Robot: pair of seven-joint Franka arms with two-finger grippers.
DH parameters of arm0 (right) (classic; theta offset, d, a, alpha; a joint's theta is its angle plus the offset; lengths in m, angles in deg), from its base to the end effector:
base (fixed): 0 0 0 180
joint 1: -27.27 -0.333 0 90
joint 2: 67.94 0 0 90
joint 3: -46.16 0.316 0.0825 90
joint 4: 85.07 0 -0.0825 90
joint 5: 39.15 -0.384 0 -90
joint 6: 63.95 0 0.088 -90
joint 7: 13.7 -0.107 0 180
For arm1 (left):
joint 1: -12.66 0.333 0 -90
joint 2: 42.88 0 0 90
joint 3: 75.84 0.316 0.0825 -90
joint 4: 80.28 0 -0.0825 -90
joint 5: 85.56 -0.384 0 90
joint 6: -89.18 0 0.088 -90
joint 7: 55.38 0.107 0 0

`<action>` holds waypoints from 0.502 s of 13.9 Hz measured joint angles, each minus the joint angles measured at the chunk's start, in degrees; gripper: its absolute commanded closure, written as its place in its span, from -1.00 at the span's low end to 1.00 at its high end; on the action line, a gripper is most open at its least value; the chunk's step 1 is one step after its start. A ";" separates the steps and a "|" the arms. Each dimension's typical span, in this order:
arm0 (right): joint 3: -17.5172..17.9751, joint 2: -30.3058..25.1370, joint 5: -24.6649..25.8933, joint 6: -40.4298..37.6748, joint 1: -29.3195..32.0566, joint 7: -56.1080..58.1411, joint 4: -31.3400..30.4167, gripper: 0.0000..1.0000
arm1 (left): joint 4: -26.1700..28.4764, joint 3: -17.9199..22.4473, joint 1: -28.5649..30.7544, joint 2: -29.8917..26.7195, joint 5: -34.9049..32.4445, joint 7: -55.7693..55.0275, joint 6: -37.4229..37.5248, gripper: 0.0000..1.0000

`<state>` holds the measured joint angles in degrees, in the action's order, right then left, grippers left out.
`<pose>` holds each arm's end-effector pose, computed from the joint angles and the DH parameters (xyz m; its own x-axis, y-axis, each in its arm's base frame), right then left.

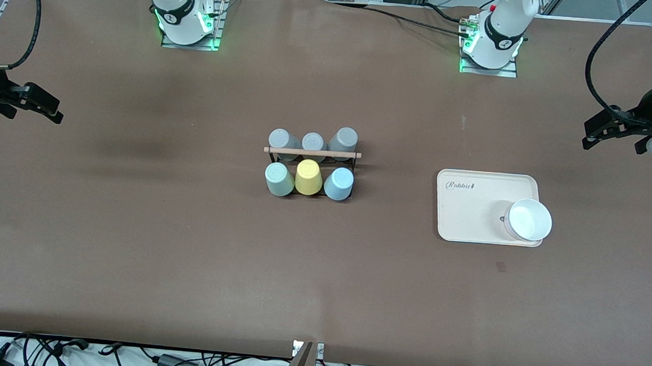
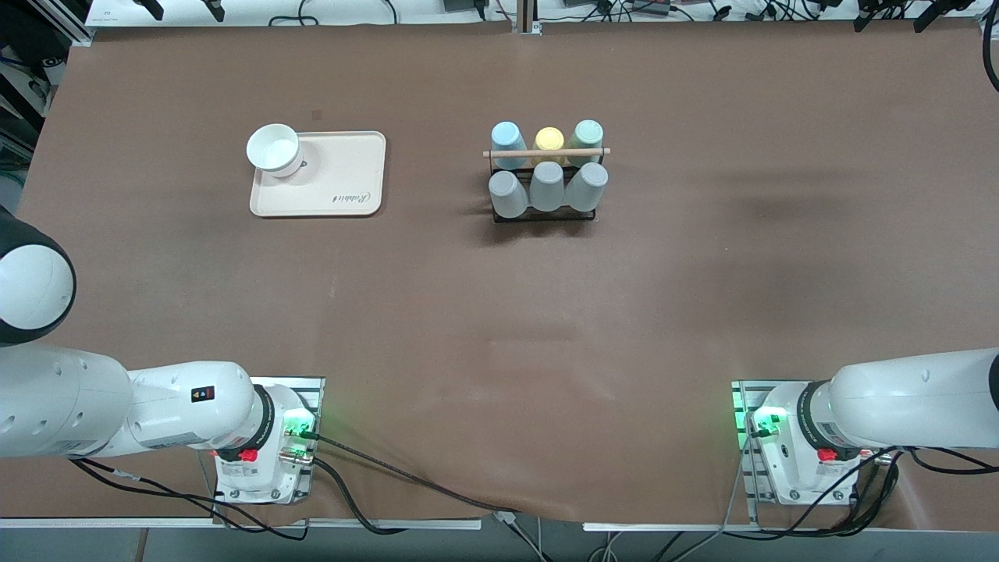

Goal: Hang scattered cups on rack with three cups

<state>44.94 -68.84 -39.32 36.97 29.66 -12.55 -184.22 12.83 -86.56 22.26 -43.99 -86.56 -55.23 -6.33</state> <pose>0.5612 -0.0352 0.5740 0.9980 -0.0434 0.0466 -0.0434 -0.9991 -0.0023 0.5574 -0.0102 0.6180 0.9979 -0.0240 0.0608 -0.0227 -0.9995 -0.0212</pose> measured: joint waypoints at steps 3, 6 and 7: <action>0.20 -0.17 0.00 -0.06 0.00 0.07 0.00 -1.00 | 0.01 0.00 0.04 0.25 0.00 -1.41 0.00 -1.00; 0.22 -0.29 0.00 -0.07 0.00 0.08 0.00 -1.00 | 0.01 0.00 0.05 0.36 0.00 -2.27 0.00 -1.00; 0.22 -0.36 0.00 -0.07 0.00 0.08 0.00 -1.00 | 0.01 0.00 0.05 0.36 0.00 -2.27 0.00 -1.00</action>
<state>45.16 -69.20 -39.32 36.90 29.65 -12.47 -184.22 12.84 -86.56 22.31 -43.64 -86.56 -57.49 -6.32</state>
